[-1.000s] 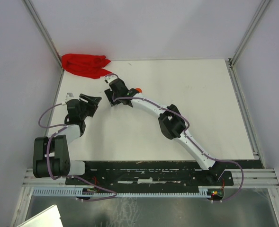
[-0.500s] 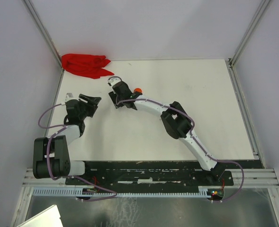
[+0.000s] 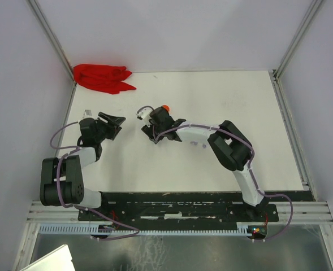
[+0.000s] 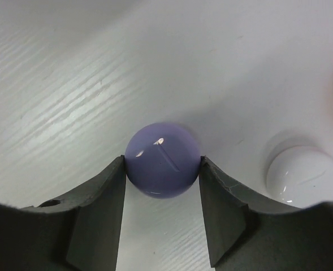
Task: Insert the wireless bluetooth earbuds into the charging case
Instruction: Move the charging case to the center of the board.
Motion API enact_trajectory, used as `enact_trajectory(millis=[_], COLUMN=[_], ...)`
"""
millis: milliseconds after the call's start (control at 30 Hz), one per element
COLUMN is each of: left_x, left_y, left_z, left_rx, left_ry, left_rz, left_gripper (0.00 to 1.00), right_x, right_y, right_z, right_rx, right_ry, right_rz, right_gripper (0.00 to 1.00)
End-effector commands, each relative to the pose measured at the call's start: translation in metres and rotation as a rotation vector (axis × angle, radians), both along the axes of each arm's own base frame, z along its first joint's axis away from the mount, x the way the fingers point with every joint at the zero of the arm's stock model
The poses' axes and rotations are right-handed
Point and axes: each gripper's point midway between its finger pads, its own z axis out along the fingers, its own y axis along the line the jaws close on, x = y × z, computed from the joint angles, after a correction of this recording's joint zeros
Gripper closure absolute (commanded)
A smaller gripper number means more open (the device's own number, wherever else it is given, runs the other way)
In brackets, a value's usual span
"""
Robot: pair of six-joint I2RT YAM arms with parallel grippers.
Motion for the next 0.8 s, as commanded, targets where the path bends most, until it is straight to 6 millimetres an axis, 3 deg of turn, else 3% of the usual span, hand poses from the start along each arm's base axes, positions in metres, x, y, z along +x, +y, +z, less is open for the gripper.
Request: enact_trajectory(millis=[0, 167, 267, 467, 600, 767], left_x=[0.012, 0.010, 0.009, 0.009, 0.010, 0.011], left_y=[-0.009, -0.015, -0.019, -0.029, -0.036, -0.046], left_z=[0.029, 0.033, 0.033, 0.034, 0.033, 0.034], left_rx=[0.020, 0.014, 0.013, 0.010, 0.009, 0.003], left_ry=[-0.123, -0.144, -0.145, -0.147, -0.146, -0.146], left_rz=[-0.089, -0.120, -0.135, -0.159, -0.173, -0.190], left_gripper=[0.31, 0.31, 0.31, 0.31, 0.31, 0.31], right_x=[-0.012, -0.024, -0.021, -0.013, -0.011, -0.016], right_y=[-0.004, -0.020, -0.031, -0.047, -0.051, -0.056], right_z=[0.025, 0.015, 0.014, 0.037, 0.058, 0.063], right_rx=[0.060, 0.070, 0.073, 0.153, 0.192, 0.216], right_ry=[-0.010, 0.063, 0.086, 0.066, 0.051, 0.125], right_rz=[0.155, 0.221, 0.219, 0.185, 0.111, -0.034], right_gripper=[0.45, 0.41, 0.30, 0.13, 0.12, 0.16])
